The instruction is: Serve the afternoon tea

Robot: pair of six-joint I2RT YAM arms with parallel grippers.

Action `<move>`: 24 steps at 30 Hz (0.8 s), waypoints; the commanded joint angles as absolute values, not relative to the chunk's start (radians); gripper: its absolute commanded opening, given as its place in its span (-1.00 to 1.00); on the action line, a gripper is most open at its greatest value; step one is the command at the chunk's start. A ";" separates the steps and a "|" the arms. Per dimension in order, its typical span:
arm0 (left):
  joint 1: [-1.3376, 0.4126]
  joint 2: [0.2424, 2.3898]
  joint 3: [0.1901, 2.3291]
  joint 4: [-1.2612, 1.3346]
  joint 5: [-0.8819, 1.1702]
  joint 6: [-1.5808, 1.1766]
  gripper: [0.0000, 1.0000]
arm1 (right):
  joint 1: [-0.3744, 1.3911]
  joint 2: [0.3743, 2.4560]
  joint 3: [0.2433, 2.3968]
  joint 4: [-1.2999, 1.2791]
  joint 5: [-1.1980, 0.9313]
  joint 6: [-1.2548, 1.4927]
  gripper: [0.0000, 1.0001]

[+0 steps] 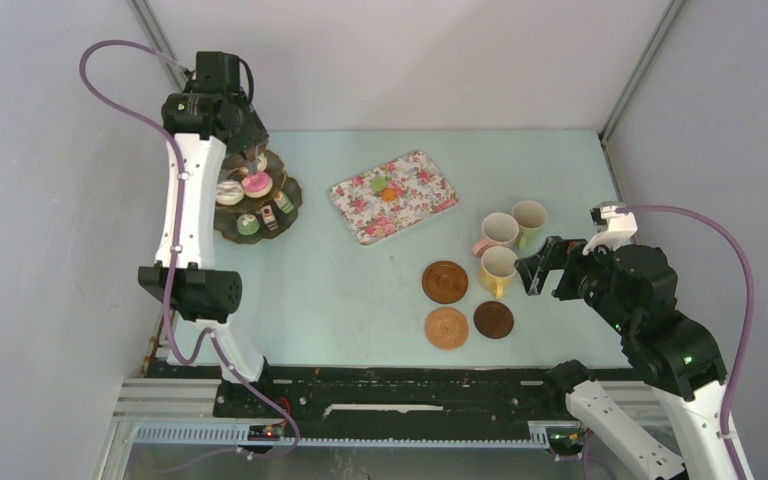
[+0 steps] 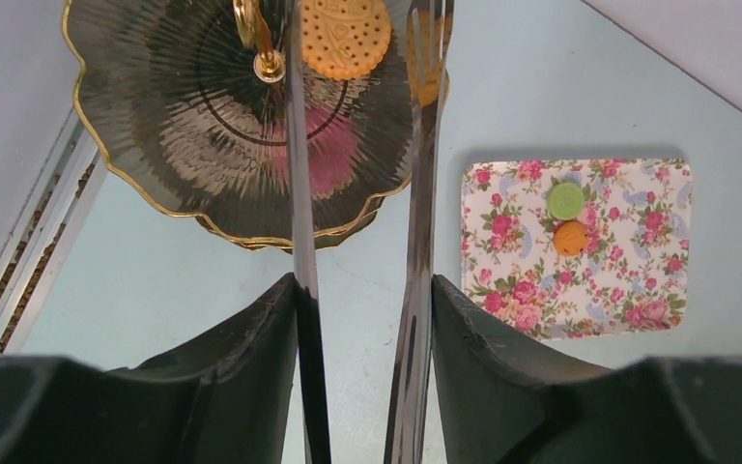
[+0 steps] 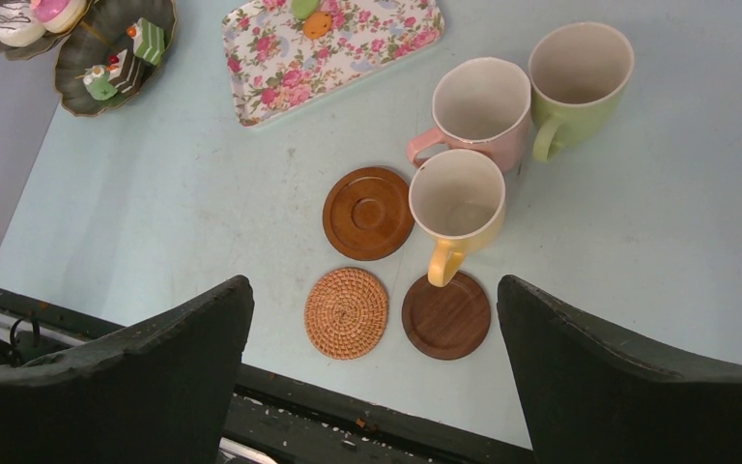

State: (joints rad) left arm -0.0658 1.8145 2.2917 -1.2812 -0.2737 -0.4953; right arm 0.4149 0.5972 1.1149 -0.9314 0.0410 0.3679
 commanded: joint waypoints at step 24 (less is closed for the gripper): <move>-0.197 1.588 2.012 -0.975 0.031 -0.485 0.03 | 0.394 0.611 1.140 -0.921 0.049 0.366 0.99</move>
